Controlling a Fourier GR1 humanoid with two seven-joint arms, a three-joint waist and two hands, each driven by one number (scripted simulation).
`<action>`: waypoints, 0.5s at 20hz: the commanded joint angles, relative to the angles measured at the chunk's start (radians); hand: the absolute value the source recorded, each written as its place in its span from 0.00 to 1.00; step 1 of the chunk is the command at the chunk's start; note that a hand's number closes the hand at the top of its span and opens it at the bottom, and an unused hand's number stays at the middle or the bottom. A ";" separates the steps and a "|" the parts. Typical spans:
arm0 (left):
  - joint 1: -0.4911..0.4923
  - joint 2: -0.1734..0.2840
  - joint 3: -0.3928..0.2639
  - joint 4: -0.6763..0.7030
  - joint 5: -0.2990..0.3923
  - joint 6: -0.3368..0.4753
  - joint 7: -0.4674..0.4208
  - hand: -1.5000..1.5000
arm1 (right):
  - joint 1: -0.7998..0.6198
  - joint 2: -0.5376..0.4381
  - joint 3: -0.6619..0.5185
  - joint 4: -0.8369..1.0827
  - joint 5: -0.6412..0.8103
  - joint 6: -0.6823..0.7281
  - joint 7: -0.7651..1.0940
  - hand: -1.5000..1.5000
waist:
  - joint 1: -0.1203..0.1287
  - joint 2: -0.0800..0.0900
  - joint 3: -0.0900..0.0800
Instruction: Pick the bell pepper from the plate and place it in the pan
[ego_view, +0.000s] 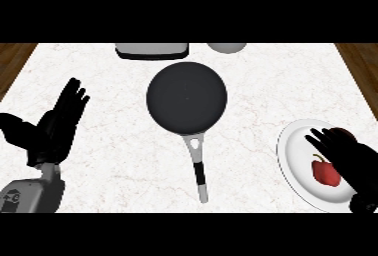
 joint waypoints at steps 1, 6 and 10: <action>0.022 -0.029 -0.038 -0.145 -0.033 0.055 0.126 0.50 | 0.029 0.005 -0.001 0.051 0.044 -0.032 -0.028 0.00 | 0.001 -0.002 0.000; -0.040 -0.015 0.044 0.063 -0.020 -0.044 -0.012 0.50 | -0.075 0.089 0.030 0.196 0.111 -0.048 -0.023 0.00 | 0.000 0.001 0.000; -0.010 -0.033 0.036 0.014 -0.049 -0.041 0.006 0.50 | -0.071 0.065 -0.043 0.292 0.102 -0.145 -0.126 0.00 | 0.000 0.000 0.000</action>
